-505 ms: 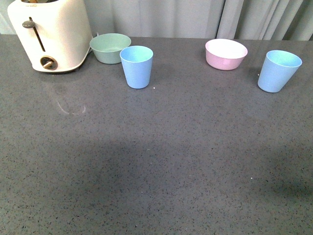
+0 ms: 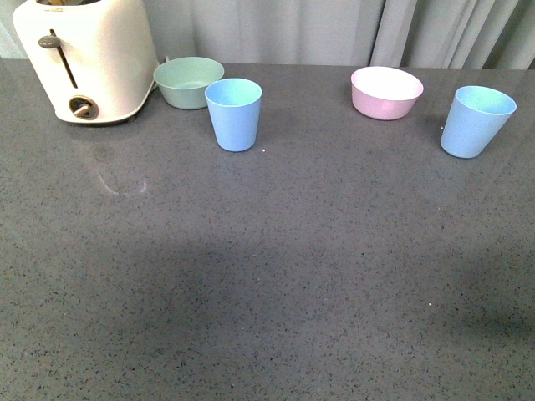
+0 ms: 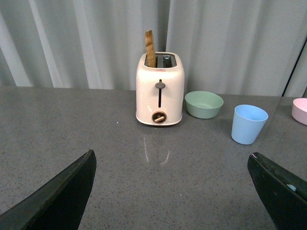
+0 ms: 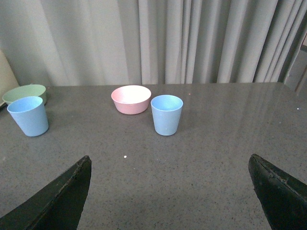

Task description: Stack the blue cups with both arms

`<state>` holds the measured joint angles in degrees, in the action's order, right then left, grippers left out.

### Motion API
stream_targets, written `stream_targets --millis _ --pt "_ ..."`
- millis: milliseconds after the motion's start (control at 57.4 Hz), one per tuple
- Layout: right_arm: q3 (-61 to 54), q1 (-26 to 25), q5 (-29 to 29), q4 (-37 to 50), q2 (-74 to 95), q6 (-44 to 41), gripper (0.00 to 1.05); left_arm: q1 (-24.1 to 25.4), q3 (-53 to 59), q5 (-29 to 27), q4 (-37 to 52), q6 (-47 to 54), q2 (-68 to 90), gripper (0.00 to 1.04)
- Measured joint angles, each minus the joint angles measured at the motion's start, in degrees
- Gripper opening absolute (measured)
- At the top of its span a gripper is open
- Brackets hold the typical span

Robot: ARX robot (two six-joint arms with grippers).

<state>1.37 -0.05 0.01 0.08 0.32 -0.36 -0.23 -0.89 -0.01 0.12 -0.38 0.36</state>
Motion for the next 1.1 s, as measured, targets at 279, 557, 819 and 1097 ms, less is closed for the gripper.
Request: stream_targets --millis 279,557,819,1097 --pt "0.0 0.0 0.0 0.0 0.0 0.0 0.96 -17.0 -12.4 -12.1 -18.6 -18.6 24.1 0.96" --pt "0.0 0.0 0.0 0.0 0.0 0.0 0.96 -15.3 -26.5 -6.1 -2.3 -20.8 53.9 0.96" --pt "0.0 0.0 0.0 0.0 0.0 0.0 0.96 -15.4 -47.1 -4.3 -0.8 -24.8 82.6 0.96" --pt "0.0 0.0 0.0 0.0 0.0 0.0 0.96 -18.1 -69.0 -5.6 -6.6 -25.2 104.3 0.96"
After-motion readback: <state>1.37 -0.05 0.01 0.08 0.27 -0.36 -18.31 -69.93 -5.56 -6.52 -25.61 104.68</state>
